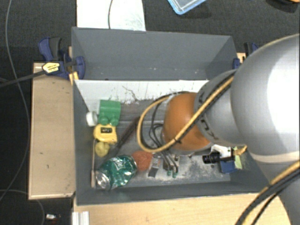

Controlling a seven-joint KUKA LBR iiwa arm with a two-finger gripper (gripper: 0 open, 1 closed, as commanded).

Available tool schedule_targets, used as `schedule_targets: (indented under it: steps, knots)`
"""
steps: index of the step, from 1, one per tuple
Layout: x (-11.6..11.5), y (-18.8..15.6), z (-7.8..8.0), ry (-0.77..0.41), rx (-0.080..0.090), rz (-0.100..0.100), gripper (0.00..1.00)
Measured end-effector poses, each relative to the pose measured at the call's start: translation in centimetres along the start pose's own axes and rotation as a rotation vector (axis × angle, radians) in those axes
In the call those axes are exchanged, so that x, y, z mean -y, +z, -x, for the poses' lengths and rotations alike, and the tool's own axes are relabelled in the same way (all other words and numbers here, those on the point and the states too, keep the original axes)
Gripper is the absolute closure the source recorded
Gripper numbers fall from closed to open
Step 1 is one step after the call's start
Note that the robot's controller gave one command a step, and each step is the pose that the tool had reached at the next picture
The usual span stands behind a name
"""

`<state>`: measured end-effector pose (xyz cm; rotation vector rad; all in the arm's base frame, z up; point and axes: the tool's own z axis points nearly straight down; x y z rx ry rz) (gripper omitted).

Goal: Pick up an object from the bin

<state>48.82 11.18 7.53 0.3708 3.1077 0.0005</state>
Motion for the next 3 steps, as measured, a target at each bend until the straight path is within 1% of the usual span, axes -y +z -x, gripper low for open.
schedule_targets:
  steps: [1, 2, 3]
  knots:
    - [-0.1, -6.1, -0.3, -0.026, -0.006, -0.003, 1.00]
    - [-1.1, -9.7, -0.6, 0.003, 0.000, 0.000, 1.00]
    - [-1.8, -14.8, -0.5, -0.019, -0.003, -0.002, 1.00]
